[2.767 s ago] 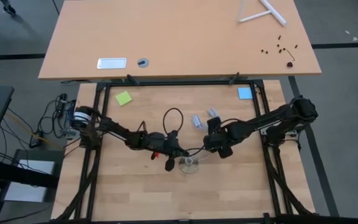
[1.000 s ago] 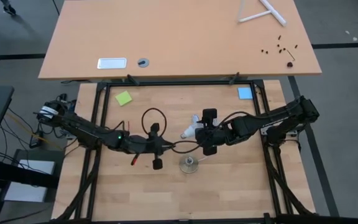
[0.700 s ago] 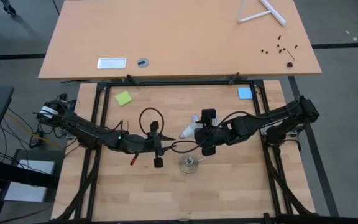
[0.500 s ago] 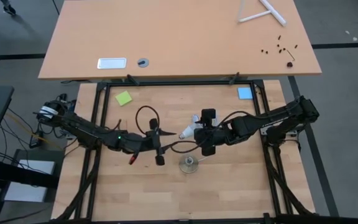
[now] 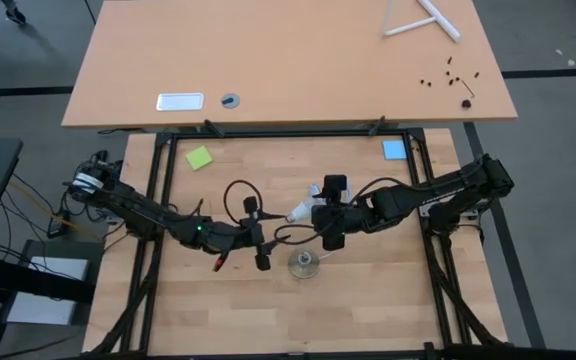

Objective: Screw lightbulb
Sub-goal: Insert the lightbulb into the lamp

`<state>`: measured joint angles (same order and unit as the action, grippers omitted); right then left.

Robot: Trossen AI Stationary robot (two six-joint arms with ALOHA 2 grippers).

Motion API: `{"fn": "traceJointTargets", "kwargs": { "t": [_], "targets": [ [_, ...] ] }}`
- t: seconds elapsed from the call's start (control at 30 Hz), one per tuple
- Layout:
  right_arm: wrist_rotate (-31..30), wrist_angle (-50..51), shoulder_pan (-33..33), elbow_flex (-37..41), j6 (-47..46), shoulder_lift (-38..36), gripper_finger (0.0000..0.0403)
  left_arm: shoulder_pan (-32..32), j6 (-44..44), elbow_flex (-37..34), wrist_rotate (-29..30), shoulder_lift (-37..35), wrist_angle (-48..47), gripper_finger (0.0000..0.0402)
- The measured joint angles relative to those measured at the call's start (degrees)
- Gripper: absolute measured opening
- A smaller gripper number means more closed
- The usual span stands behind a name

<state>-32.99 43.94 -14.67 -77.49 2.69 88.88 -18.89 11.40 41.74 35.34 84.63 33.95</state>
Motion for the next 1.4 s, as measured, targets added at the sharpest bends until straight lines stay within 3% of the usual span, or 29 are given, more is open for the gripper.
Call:
{"fn": "traceJointTargets", "kwargs": {
  "t": [0.13,0.43,0.93,1.23,1.4],
  "targets": [
    [0.1,-1.11,-0.01,0.02,-0.47,0.0,0.029,0.01,0.22,0.0,3.67,1.92,3.33,0.0261],
    [0.31,-2.02,0.0,0.02,-0.78,0.0,0.0291,0.02,-0.04,0.02,3.94,2.76,5.85,0.0248],
    [-0.08,-2.39,-0.59,0.02,-1.38,0.0,0.0298,-0.01,-2.09,0.02,5.55,2.76,5.47,0.0092],
    [-1.35,-2.3,-2.25,0.0,-0.79,0.0,0.0304,-0.11,-4.37,0.02,5.68,1.45,4.89,0.011],
    [-4.56,-1.96,-4.07,-0.05,0.07,-0.58,0.0303,-0.14,-4.37,0.02,5.68,0.39,4.02,0.0094]
  ]
}}
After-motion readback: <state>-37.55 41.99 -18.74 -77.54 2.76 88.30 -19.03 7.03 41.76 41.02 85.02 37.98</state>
